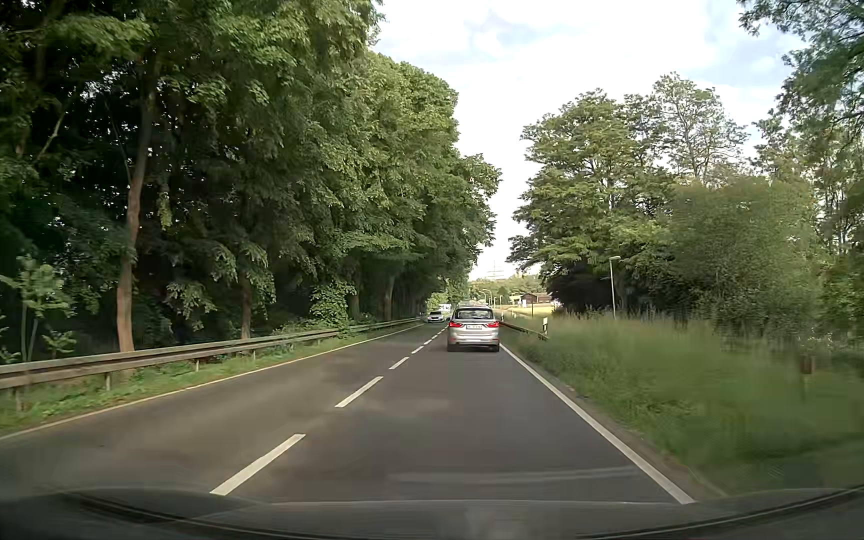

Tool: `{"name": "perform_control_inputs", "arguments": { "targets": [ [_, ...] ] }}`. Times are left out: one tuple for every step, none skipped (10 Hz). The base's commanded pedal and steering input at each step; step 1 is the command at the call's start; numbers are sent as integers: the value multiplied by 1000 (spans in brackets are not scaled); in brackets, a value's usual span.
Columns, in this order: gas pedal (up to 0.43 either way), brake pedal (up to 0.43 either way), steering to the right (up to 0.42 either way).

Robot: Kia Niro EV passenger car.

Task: Follow the waypoints while adhering to traffic rules and regulations

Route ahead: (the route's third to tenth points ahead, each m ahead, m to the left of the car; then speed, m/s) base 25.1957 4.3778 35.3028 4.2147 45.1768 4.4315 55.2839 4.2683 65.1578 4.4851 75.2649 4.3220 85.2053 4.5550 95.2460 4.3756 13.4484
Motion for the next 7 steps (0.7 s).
{"name": "perform_control_inputs", "arguments": {
  "targets": [
    [110,30,0],
    [110,30,0],
    [110,30,0],
    [110,30,0],
    [110,30,0],
    [110,30,0],
    [110,30,0]
  ]
}}
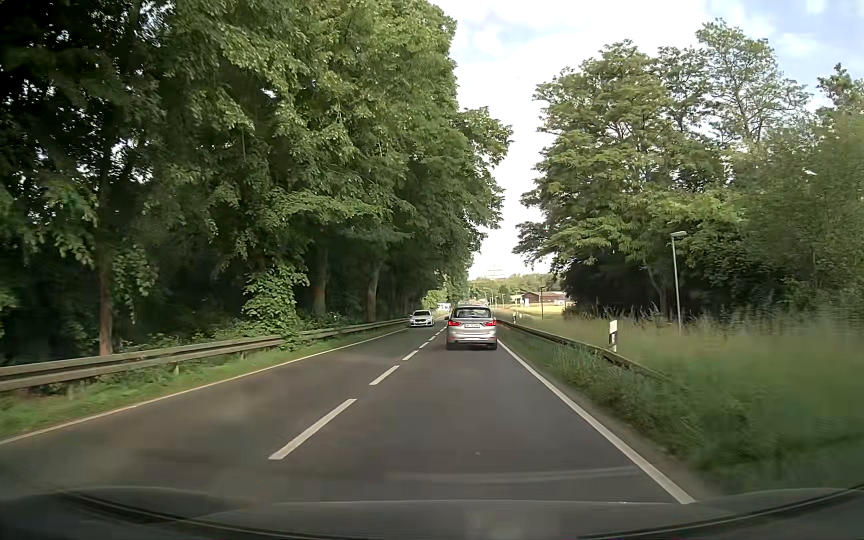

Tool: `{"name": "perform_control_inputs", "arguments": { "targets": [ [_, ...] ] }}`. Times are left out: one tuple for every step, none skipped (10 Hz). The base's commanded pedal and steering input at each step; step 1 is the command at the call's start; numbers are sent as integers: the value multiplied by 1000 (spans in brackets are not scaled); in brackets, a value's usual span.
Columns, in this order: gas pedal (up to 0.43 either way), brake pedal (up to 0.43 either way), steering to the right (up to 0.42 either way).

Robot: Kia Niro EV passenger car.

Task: Follow the waypoints while adhering to traffic rules and regulations

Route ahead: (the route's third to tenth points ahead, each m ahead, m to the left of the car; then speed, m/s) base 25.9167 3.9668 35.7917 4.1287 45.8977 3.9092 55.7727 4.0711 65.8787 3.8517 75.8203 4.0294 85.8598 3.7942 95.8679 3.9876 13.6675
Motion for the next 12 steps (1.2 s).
{"name": "perform_control_inputs", "arguments": {
  "targets": [
    [110,30,0],
    [110,30,0],
    [110,30,0],
    [110,30,0],
    [110,30,0],
    [110,30,0],
    [110,30,0],
    [110,30,0],
    [110,30,0],
    [110,30,0],
    [110,30,0],
    [110,30,0]
  ]
}}
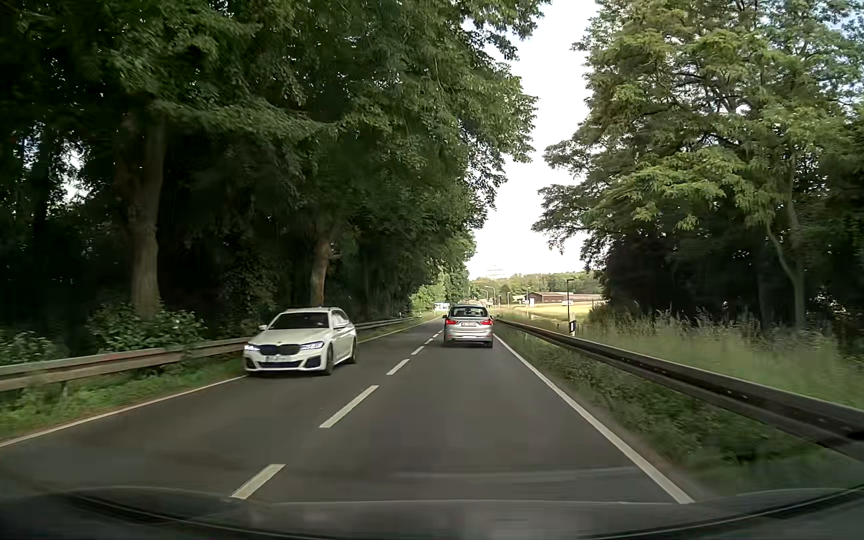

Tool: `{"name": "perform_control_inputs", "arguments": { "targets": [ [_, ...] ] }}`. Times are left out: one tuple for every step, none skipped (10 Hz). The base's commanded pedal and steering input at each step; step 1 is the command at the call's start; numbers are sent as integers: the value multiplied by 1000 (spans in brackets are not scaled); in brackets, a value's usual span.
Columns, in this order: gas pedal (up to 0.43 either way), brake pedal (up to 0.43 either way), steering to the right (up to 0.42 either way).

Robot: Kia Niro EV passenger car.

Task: Follow the waypoints while adhering to traffic rules and regulations

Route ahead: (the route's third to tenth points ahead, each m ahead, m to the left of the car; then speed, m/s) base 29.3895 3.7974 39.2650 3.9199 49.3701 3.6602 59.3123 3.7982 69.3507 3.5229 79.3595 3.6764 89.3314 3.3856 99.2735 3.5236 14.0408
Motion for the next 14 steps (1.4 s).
{"name": "perform_control_inputs", "arguments": {
  "targets": [
    [110,30,0],
    [110,30,0],
    [87,30,0],
    [79,30,0],
    [79,30,0],
    [67,30,0],
    [67,30,0],
    [67,30,0],
    [67,30,0],
    [67,30,0],
    [67,30,0],
    [67,30,0],
    [67,30,0],
    [67,30,0]
  ]
}}
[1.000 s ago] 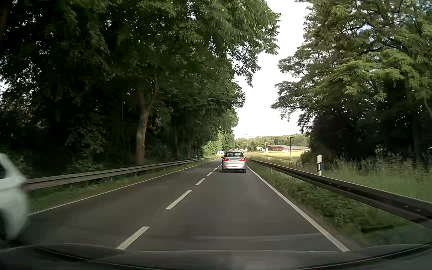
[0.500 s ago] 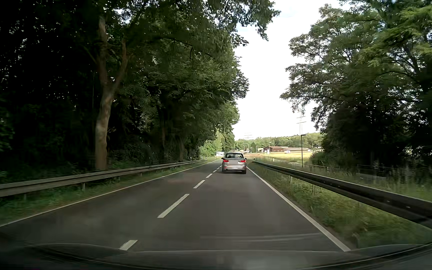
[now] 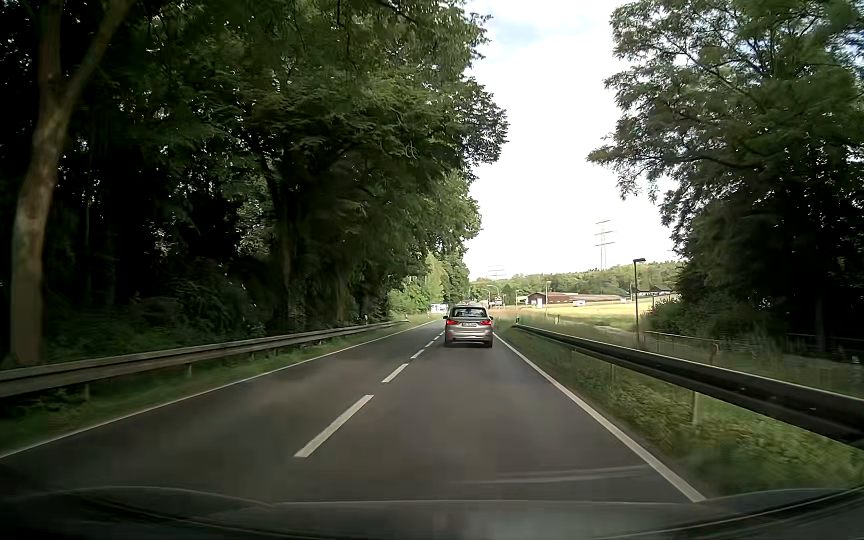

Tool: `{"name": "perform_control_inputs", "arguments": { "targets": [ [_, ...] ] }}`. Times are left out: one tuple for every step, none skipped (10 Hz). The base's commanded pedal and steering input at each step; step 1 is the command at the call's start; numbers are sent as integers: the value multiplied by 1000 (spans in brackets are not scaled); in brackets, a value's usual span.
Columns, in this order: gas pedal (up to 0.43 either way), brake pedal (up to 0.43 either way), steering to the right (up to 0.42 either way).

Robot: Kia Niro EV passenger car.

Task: Follow the waypoints while adhering to traffic rules and regulations

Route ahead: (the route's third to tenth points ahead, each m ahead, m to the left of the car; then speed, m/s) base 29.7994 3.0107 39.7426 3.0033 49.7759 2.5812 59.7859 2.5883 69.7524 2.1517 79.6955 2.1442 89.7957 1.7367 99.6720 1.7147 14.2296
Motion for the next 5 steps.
{"name": "perform_control_inputs", "arguments": {
  "targets": [
    [67,30,0],
    [67,30,0],
    [67,30,1],
    [67,30,1],
    [67,30,3]
  ]
}}
